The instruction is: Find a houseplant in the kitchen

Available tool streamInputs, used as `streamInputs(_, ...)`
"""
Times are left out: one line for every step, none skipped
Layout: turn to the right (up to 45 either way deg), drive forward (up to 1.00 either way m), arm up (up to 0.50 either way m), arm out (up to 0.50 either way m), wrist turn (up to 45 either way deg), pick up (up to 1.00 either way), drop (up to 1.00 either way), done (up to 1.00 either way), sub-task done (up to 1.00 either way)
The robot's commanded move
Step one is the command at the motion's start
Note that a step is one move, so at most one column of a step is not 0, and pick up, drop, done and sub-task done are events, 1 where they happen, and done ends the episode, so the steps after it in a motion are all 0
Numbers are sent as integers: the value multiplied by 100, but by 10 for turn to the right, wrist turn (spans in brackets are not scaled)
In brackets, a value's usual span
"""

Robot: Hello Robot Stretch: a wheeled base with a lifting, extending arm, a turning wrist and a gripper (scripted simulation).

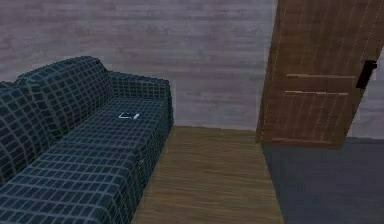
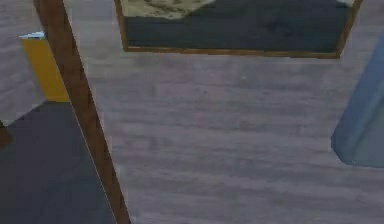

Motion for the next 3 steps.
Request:
streamInputs(0,55,0,0,0,0,0,0,0)
streamInputs(450,0,0,0,0,0,0,0,0)
streamInputs(270,0,0,0,0,0,0,0,0)
